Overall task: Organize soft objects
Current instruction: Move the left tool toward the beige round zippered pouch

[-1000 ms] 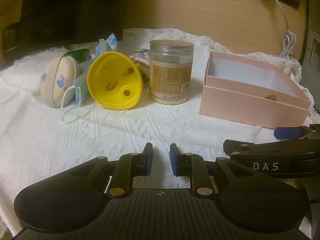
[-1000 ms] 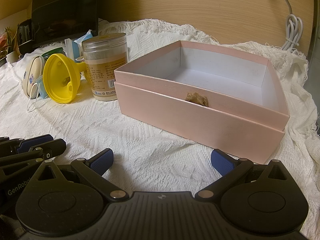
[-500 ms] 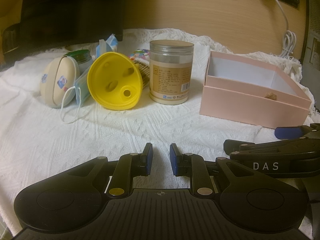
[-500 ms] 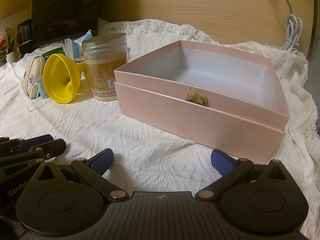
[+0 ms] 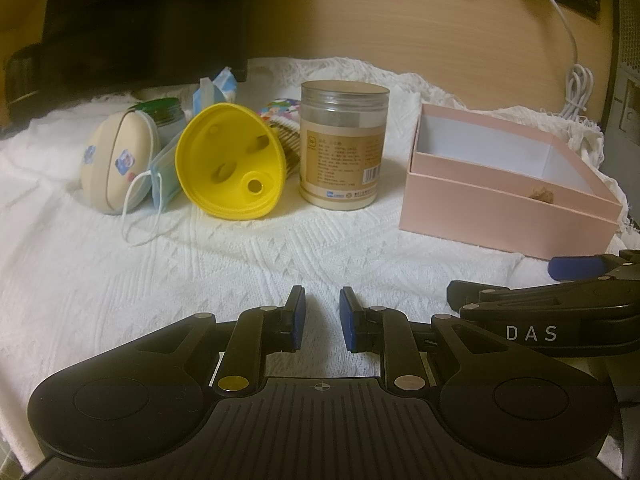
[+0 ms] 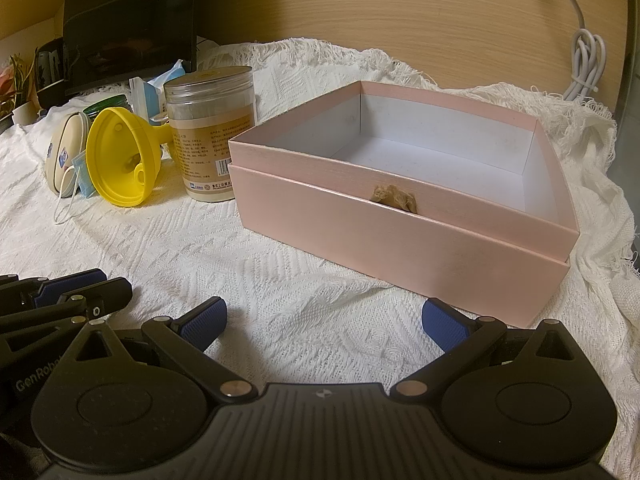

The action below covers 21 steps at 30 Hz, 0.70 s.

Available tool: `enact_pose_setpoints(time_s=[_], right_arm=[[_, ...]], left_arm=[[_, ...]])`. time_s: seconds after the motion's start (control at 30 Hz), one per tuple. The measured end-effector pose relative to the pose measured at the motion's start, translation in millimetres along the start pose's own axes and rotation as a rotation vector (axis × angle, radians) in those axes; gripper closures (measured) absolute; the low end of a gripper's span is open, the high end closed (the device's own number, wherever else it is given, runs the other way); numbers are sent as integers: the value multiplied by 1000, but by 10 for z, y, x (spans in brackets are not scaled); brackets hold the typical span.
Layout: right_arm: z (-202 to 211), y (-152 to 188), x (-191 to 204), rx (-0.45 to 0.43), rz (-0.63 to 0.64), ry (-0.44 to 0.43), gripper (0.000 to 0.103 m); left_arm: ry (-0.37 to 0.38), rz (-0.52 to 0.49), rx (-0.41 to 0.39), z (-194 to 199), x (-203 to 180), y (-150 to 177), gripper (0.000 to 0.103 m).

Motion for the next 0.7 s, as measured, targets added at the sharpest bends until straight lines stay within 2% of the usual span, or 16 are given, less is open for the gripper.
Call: enact_pose_setpoints(time_s=[0.13, 0.27, 0.33, 0.4, 0.57, 0.6, 0.7], right_arm=[[-61, 22, -16, 6, 2, -7, 0], [-87, 36, -6, 127, 31, -26, 0], [-104, 33, -5, 161, 46, -26, 0], [-122, 25, -4, 194, 48, -20, 0], [-157, -9, 39, 298, 52, -12, 0], [-149, -23, 47, 312, 41, -7, 3], [-20, -176, 168, 268, 19, 4, 6]], left_arm=[[23, 16, 6, 2, 18, -5, 81], [136, 59, 63, -22, 137, -47, 81], [200, 116, 103, -31, 286, -93, 81], [234, 160, 96, 0, 506, -198, 81], [190, 155, -2, 71, 1291, -662, 81], [184, 159, -22, 63, 1488, -768, 81], [160, 169, -49, -35, 2030, -1014, 81]])
Point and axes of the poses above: each gripper's, at about its wrist camera, not at the fingertips, and z roughly against the way its jaws point, x to its left, y to its underside, the point moved 10 cm from there along -z, roughly the way its jaws point, and after that the axes turned 6 degrees about -z, right-handed, at the moved point
